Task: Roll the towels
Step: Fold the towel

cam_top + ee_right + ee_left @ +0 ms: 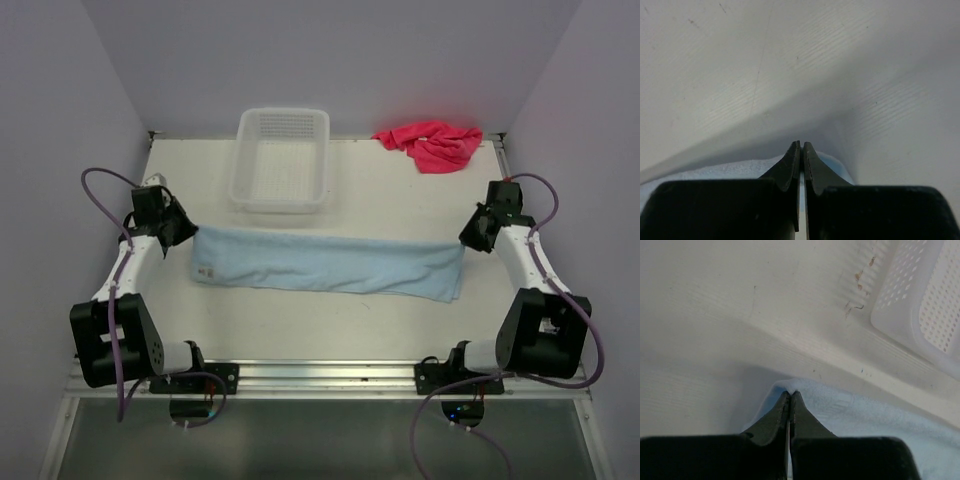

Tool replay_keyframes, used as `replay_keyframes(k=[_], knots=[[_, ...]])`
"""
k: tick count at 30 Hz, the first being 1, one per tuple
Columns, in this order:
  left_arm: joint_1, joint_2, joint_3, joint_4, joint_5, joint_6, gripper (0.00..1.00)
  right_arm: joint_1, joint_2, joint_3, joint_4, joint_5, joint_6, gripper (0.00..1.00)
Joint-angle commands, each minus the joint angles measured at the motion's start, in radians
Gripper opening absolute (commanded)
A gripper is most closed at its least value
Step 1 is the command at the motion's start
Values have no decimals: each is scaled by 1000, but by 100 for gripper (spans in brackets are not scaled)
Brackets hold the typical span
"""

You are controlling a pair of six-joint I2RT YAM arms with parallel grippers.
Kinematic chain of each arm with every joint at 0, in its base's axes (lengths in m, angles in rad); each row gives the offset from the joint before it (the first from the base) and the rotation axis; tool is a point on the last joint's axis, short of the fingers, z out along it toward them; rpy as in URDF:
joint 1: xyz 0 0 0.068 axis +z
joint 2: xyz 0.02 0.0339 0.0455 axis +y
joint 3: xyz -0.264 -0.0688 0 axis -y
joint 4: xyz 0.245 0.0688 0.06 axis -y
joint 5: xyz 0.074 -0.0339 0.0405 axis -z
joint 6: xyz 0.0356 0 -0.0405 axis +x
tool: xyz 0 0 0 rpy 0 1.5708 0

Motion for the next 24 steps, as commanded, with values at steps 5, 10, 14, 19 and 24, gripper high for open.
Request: replay_keyframes(k=[5, 10, 14, 19, 24], knots=[[10, 140, 94, 80, 13, 26, 0, -3, 149, 124, 95, 31, -32, 0], [10, 212, 136, 88, 18, 25, 0, -3, 241, 163, 118, 22, -48, 0], [10, 277, 165, 76, -19, 20, 22, -2, 315, 206, 114, 20, -54, 37], [12, 282, 199, 53, -56, 25, 43, -5, 367, 266, 65, 57, -65, 59], [12, 202, 197, 45, -61, 45, 49, -3, 309, 258, 45, 86, -98, 63]])
